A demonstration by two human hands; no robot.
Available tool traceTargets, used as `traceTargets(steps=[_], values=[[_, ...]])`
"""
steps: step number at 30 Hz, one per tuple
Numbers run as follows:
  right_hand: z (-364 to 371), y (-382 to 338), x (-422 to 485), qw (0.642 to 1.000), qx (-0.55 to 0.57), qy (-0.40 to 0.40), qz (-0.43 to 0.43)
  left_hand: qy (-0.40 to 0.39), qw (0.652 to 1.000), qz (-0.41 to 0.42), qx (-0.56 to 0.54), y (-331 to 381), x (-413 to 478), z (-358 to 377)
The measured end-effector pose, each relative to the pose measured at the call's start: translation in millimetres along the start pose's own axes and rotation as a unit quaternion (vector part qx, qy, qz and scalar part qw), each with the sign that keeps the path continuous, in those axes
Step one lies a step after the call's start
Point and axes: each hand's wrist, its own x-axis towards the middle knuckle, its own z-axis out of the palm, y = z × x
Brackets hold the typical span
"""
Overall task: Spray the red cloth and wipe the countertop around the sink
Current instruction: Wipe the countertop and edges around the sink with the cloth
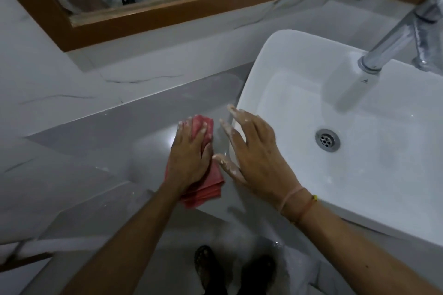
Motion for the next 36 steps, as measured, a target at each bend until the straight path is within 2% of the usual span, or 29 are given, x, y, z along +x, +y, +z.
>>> traceTargets(steps=[2, 3, 5, 6, 9, 10, 13, 15, 17, 20, 22, 24, 28, 32, 36], values=[[5, -7, -23, 0.993, 0.002, 0.102, -0.056, -0.015, 0.998, -0.036, -0.055, -5, -1, -12], [12, -14, -38, 0.990, 0.037, 0.119, -0.064, -0.013, 0.993, -0.082, -0.082, -10, 1, -19], [28, -33, -67, 0.990, 0.115, 0.074, -0.018, 0.003, 0.979, -0.176, -0.103, -18, 10, -33], [38, -40, -76, 0.986, 0.157, 0.026, 0.043, 0.000, 0.974, -0.205, -0.094, -19, 17, -38], [65, -54, -75, 0.930, 0.217, -0.128, 0.269, -0.057, 0.963, -0.257, -0.056, -7, 35, -48], [73, -56, -68, 0.915, 0.209, -0.152, 0.310, -0.074, 0.955, -0.281, -0.057, -2, 40, -49], [87, -73, -40, 0.903, 0.222, -0.165, 0.330, -0.103, 0.920, -0.366, -0.097, 6, 47, -50], [91, -82, -21, 0.893, 0.217, -0.149, 0.364, -0.102, 0.906, -0.386, -0.139, 2, 51, -51], [94, -83, -9, 0.865, 0.234, -0.152, 0.417, -0.114, 0.901, -0.374, -0.191, -3, 55, -53], [97, -81, -5, 0.842, 0.285, -0.161, 0.428, -0.139, 0.879, -0.357, -0.283, -8, 56, -57], [94, -82, -7, 0.823, 0.321, -0.143, 0.446, -0.176, 0.876, -0.340, -0.292, -12, 55, -58], [91, -85, -9, 0.781, 0.372, -0.128, 0.486, -0.194, 0.869, -0.330, -0.313, -14, 50, -59], [76, -86, -14, 0.677, 0.494, -0.067, 0.541, -0.179, 0.855, -0.291, -0.390, -18, 36, -74], [45, -95, -41, 0.622, 0.566, 0.014, 0.541, -0.176, 0.877, -0.182, -0.407, 1, 15, -109], [6, -105, -77, 0.600, 0.598, 0.076, 0.526, -0.159, 0.915, -0.072, -0.363, 49, -5, -142]])
